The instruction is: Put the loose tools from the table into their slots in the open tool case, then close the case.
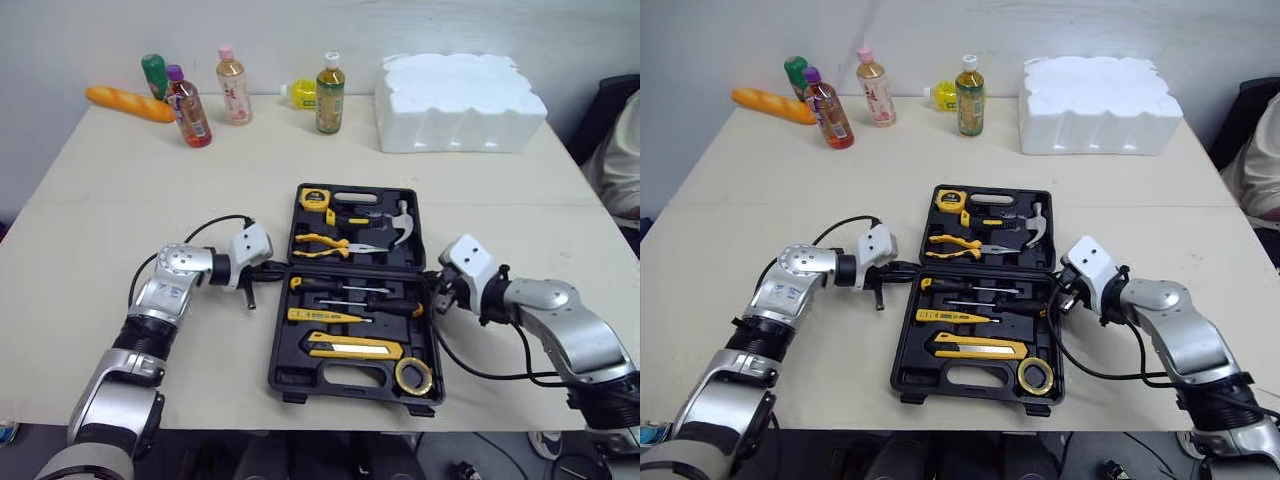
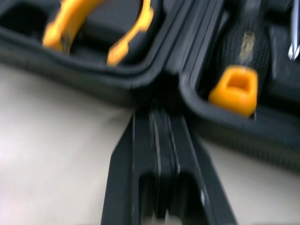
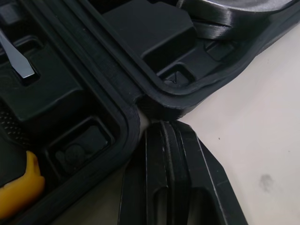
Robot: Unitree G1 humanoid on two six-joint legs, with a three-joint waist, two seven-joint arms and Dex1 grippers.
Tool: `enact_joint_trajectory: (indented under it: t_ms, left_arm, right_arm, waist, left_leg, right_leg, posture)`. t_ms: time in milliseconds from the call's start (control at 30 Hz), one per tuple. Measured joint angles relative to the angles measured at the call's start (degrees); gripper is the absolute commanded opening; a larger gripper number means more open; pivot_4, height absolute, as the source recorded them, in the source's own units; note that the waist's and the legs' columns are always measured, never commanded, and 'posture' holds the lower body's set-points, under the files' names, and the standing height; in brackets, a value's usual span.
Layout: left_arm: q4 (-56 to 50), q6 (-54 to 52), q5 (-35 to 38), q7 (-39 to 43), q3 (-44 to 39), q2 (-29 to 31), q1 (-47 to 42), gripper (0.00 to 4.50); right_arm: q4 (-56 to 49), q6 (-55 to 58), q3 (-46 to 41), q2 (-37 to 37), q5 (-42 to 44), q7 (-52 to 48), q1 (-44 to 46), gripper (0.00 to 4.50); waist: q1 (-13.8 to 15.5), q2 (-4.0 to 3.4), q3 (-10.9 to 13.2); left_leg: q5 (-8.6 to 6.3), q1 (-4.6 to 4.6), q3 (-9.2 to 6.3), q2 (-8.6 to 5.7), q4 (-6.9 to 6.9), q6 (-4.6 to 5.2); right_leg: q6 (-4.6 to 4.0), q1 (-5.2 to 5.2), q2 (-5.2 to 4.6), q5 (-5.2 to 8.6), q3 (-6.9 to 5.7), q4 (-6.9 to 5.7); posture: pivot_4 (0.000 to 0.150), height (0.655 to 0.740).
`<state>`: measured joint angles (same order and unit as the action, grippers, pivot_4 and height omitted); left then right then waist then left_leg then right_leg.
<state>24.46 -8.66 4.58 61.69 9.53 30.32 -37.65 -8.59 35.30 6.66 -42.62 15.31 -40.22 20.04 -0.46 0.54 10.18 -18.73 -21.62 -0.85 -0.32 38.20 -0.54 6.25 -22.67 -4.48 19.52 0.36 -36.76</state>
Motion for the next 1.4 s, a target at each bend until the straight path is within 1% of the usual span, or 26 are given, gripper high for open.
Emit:
enact_joint_trajectory:
  t_ms: [167, 333, 567, 667, 700, 733, 767, 833, 867, 900, 933, 967, 1033, 1067, 1167, 1300, 1367, 1400]
  left_arm:
    - [-1.51, -1.82, -0.31, 0.05, -0.56, 0.78, 0.69, 0.03]
    - [-1.85, -1.87, -0.33, 0.14, -0.73, 1.29, 0.99, 0.03]
    - [-2.03, -1.34, -0.37, 0.03, -1.69, 1.90, 1.64, 0.03]
    - [-2.22, -1.50, -0.34, -0.65, -1.88, 2.13, 2.13, 0.03]
    - [-1.85, -1.96, 0.41, -0.92, -2.82, 3.02, 3.14, 0.32]
    - [-1.92, -2.55, 1.85, -0.65, -4.68, 5.75, 4.83, 0.65]
    - [-1.94, -3.83, 2.69, -0.45, -6.75, 8.24, 6.25, 0.86]
    - [-2.17, -8.09, 4.33, -0.28, -9.58, 11.20, 7.59, 1.74]
    - [-2.88, -11.06, 5.30, -0.26, -10.75, 11.84, 8.17, 2.19]
    - [-3.61, -13.20, 6.10, -0.27, -11.12, 12.02, 8.41, 2.50]
    - [-4.79, -17.57, 7.60, -0.35, -11.22, 11.80, 7.92, 3.08]
    - [-5.80, -22.19, 8.87, -0.78, -11.23, 11.53, 6.69, 3.45]
    - [-7.12, -29.59, 10.85, -2.21, -11.36, 10.90, 3.30, 4.43]
    - [-8.25, -33.68, 11.22, -3.95, -11.44, 10.15, 0.68, 4.50]
    - [-10.70, -40.42, 11.12, -9.10, -10.86, 7.75, -4.85, 4.50]
    - [-9.66, -47.67, 11.13, -13.48, -10.29, 4.91, -6.98, 4.50]
    - [-8.48, -53.40, 12.89, -14.91, -10.87, 2.86, -9.51, 4.50]
    - [-8.51, -54.97, 13.25, -15.32, -10.60, 2.22, -10.95, 4.50]
  right_arm:
    - [-0.01, 1.31, 0.96, 1.75, -2.47, 0.01, 1.57, 0.00]
    - [-0.02, 1.32, 1.08, 2.39, -3.15, -0.20, 1.79, 0.00]
    - [-0.05, 1.32, 1.07, 2.86, -3.76, -0.70, 1.90, 0.00]
    - [-0.73, 1.67, 0.70, 1.99, -4.40, -0.77, 1.70, 0.00]
    - [-2.77, 0.14, 0.23, -0.14, -4.93, -1.56, -0.85, 0.00]
    - [-5.07, 0.17, -2.46, -2.12, -3.95, -2.64, -4.49, 0.00]
    - [-6.47, 1.14, -5.23, -3.53, -2.91, -3.27, -7.17, 0.32]
    - [-8.45, 3.45, -9.98, -4.55, -0.70, -3.72, -9.72, 1.02]
    - [-10.10, 4.86, -12.24, -4.53, 0.81, -3.96, -10.29, 1.49]
    - [-11.36, 5.77, -13.56, -4.51, 2.00, -4.04, -10.34, 1.84]
    - [-13.09, 7.77, -15.58, -4.47, 4.12, -4.01, -9.97, 2.49]
    - [-13.57, 10.22, -17.50, -4.07, 6.15, -3.64, -8.96, 2.88]
    - [-13.50, 14.58, -20.36, -2.71, 9.04, -2.06, -6.04, 3.94]
    - [-13.20, 17.15, -21.13, -1.67, 10.08, -0.61, -3.83, 4.41]
    - [-12.19, 23.45, -20.51, 0.10, 12.54, 1.94, 1.17, 4.47]
    - [-10.21, 30.89, -20.12, 2.79, 15.31, 4.48, 5.79, 4.47]
    - [-8.42, 34.86, -20.11, 5.91, 15.62, 7.83, 9.73, 4.47]
    - [-7.71, 36.10, -19.93, 7.16, 15.59, 9.24, 11.44, 4.47]
  waist:
    - [-0.51, 0.00, 0.00]
    - [-0.91, 0.00, 0.00]
    - [-1.13, 0.00, 0.00]
    - [-1.14, -0.01, 0.00]
    - [-1.08, -0.01, -0.01]
    - [-1.21, 0.00, -0.02]
    - [-1.32, 0.00, -0.01]
    - [-1.46, 0.00, -0.02]
    - [-1.36, -0.01, -0.01]
    - [-1.24, 0.00, -0.01]
    - [-1.02, 0.01, 0.00]
    - [-0.80, 0.07, 0.03]
    - [0.05, 0.09, 0.04]
    - [0.35, 0.09, 0.04]
    - [0.48, 0.08, 0.03]
    - [0.02, 0.09, 0.03]
    - [-0.03, 0.10, 0.04]
    - [0.06, 0.10, 0.04]
  left_leg:
    - [0.01, 0.01, 0.00, -0.01, 0.00, -0.02]
    - [0.02, 0.03, -0.01, 0.00, -0.02, -0.03]
    - [0.02, 0.06, -0.01, 0.00, -0.03, -0.04]
    - [0.02, 0.08, 0.00, 0.00, -0.04, -0.04]
    - [0.01, 0.09, -0.02, 0.00, -0.07, -0.04]
    - [0.01, 0.15, -0.01, 0.01, -0.15, -0.05]
    - [-0.01, 0.25, -0.02, 0.00, -0.20, -0.06]
    - [-0.03, 0.40, -0.01, -0.03, -0.20, -0.03]
    - [-0.05, 0.42, -0.03, -0.03, -0.18, 0.01]
    - [-0.09, 0.42, -0.06, -0.03, -0.15, 0.08]
    - [-0.10, 0.37, -0.17, -0.04, -0.10, 0.10]
    - [-0.10, 0.32, -0.25, -0.04, -0.07, 0.10]
    - [-0.07, 0.20, -0.38, -0.05, 0.00, 0.05]
    - [-0.03, 0.18, -0.39, -0.07, 0.01, -0.03]
    - [0.01, 0.14, -0.40, -0.12, -0.04, -0.10]
    - [-0.02, 0.03, -0.19, -0.14, -0.11, -0.05]
    - [0.00, -0.17, -0.13, -0.14, 0.00, -0.08]
    - [0.04, -0.44, -0.12, -0.16, 0.11, -0.12]
  right_leg:
    - [-0.01, -0.04, 0.00, 0.00, 0.01, -0.06]
    - [-0.02, -0.03, 0.00, 0.01, 0.00, -0.10]
    - [-0.03, -0.03, 0.00, 0.01, 0.00, -0.12]
    - [-0.03, -0.03, 0.00, 0.01, 0.01, -0.13]
    - [-0.03, -0.03, -0.01, 0.02, 0.01, -0.13]
    - [-0.04, -0.03, -0.01, 0.02, 0.05, -0.12]
    - [-0.05, -0.03, 0.00, 0.02, 0.06, -0.12]
    - [-0.05, 0.01, 0.01, 0.02, 0.12, -0.15]
    - [-0.05, 0.01, 0.00, 0.02, 0.12, -0.13]
    - [-0.05, 0.01, -0.02, 0.03, 0.12, -0.11]
    - [-0.08, 0.03, -0.04, 0.01, 0.17, -0.11]
    - [-0.10, 0.04, -0.06, 0.00, 0.22, -0.11]
    - [-0.17, 0.02, -0.06, -0.04, 0.24, -0.15]
    - [-0.17, 0.02, -0.06, -0.04, 0.23, -0.15]
    - [-0.17, 0.01, -0.07, -0.04, 0.21, -0.18]
    - [-0.16, -0.25, -0.02, -0.04, 0.12, -0.18]
    - [-0.16, -0.56, -0.02, -0.05, 0.08, -0.36]
    - [-0.15, -0.86, -0.04, -0.05, 0.10, -0.54]
  posture:
    - [0.150, 0.7400]
    - [0.150, 0.7400]
    - [0.150, 0.7400]
    - [0.150, 0.7400]
    - [0.150, 0.7400]
    - [0.150, 0.7400]
    - [0.150, 0.7400]
    - [0.150, 0.7400]
    - [0.150, 0.7400]
    - [0.150, 0.7400]
    - [0.150, 0.7400]
    - [0.150, 0.7400]
    - [0.150, 0.7400]
    - [0.150, 0.7400]
    - [0.150, 0.7400]
    - [0.150, 0.7400]
    - [0.150, 0.7400]
    - [0.150, 0.7400]
